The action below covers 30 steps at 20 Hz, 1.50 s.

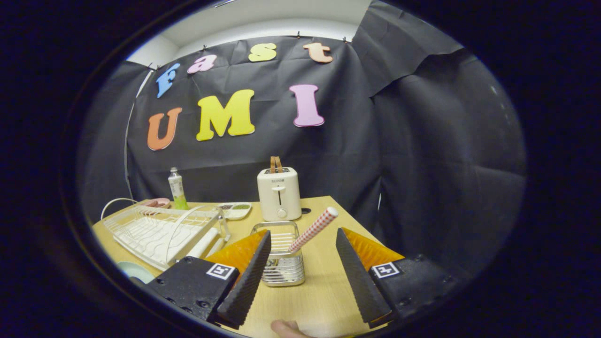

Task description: Take the plate from the dish rack, then take the spoon from the basket and place it into the plate.

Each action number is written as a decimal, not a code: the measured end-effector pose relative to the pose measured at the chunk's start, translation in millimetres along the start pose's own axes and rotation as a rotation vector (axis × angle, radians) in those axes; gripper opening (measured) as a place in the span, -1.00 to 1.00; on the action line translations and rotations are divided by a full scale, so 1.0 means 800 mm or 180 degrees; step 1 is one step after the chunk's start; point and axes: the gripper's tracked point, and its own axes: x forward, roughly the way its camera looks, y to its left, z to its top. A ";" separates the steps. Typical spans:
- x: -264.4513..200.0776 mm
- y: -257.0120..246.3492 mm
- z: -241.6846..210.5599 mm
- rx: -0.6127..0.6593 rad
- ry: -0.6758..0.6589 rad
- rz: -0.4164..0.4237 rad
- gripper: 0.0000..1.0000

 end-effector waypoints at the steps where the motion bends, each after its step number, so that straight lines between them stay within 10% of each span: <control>1: 0.009 0.002 -0.003 0.0038 0.0063 0.0055 0.73; 9: 0.041 0.027 0.015 -0.0039 0.0103 0.0084 -0.20; 15: 0.052 0.048 0.019 -0.0011 0.0107 0.0077 -0.51; 30: -0.032 0.072 0.160 -0.0327 -0.0471 -0.0206 -0.72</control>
